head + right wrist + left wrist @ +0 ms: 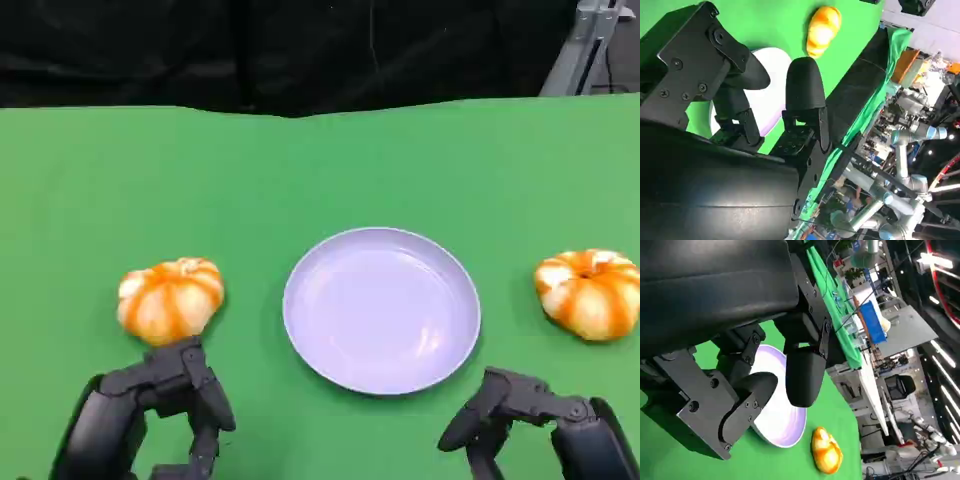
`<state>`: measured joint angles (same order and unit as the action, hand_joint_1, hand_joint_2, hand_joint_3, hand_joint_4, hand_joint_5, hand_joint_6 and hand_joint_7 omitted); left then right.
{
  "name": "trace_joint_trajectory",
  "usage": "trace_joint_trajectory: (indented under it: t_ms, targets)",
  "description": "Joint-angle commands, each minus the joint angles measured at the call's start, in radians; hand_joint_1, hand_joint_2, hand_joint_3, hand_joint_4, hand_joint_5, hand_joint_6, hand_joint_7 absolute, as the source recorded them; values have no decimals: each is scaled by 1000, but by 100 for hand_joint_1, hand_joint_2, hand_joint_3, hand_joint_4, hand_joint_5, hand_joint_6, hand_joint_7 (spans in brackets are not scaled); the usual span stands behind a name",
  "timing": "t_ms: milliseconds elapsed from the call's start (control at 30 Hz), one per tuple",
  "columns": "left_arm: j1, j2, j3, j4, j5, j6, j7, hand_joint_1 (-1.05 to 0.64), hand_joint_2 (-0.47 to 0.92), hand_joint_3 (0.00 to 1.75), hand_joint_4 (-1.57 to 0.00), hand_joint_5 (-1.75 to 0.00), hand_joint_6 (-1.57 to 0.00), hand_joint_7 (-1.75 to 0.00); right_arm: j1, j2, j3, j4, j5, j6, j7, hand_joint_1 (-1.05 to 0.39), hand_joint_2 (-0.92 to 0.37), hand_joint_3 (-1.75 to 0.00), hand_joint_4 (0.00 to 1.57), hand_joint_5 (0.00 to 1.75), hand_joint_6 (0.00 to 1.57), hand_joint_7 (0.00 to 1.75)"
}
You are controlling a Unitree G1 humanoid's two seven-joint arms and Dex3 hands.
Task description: Grasp the bread from the table and place it into the plate.
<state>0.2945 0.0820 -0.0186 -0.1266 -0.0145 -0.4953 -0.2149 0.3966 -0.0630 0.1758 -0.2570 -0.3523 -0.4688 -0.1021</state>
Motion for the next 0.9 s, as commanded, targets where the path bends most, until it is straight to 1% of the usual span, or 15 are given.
trace_joint_trajectory:
  t_ms: [33,333,567,667,700,733,800,833,867,900]
  targets:
    - [-1,13,9,8,-10,-12,4,-2,28,154,-87,-175,-83,-159,1,-3,0,-3,11,-4,0,5,-21,-145,86,152,88,126]
    - [-1,14,9,6,-10,-11,3,-2,28,155,-87,-175,-83,-158,-1,-2,0,1,12,-5,-1,4,-20,-144,86,153,89,126]
    - [-3,14,15,4,-11,-2,7,-3,27,154,-86,-175,-83,-157,-3,-3,-1,7,12,-11,-3,6,-21,-144,86,152,88,126]
    - [-8,16,21,5,-20,10,3,-1,37,143,-80,-166,-77,-147,-4,-3,-2,12,13,-17,-5,7,-21,-144,86,152,89,126]
    - [-10,17,22,4,-27,16,0,0,43,131,-79,-157,-76,-135,-5,-2,-2,13,13,-18,-5,7,-21,-145,86,152,89,126]
    - [-11,18,24,4,-31,20,-3,0,46,126,-78,-154,-76,-131,-5,-2,-2,14,13,-18,-6,7,-21,-145,86,152,88,126]
    - [-12,19,24,4,-35,23,-4,0,49,122,-78,-151,-76,-127,-5,-1,-2,14,13,-19,-6,7,-21,-145,86,152,88,126]
    - [-18,30,28,-6,-29,51,-4,0,49,122,-78,-151,-76,-126,-5,1,0,14,13,-16,-6,7,-21,-145,86,152,88,126]
    - [-24,44,33,-20,-11,83,-2,-1,53,109,-70,-135,-68,-107,-5,3,1,14,13,-13,-6,7,-21,-145,86,152,88,126]
    - [-36,65,40,-37,31,117,5,-5,61,89,-62,-114,-63,-79,-4,7,3,11,14,-8,-6,7,-21,-145,86,152,88,126]
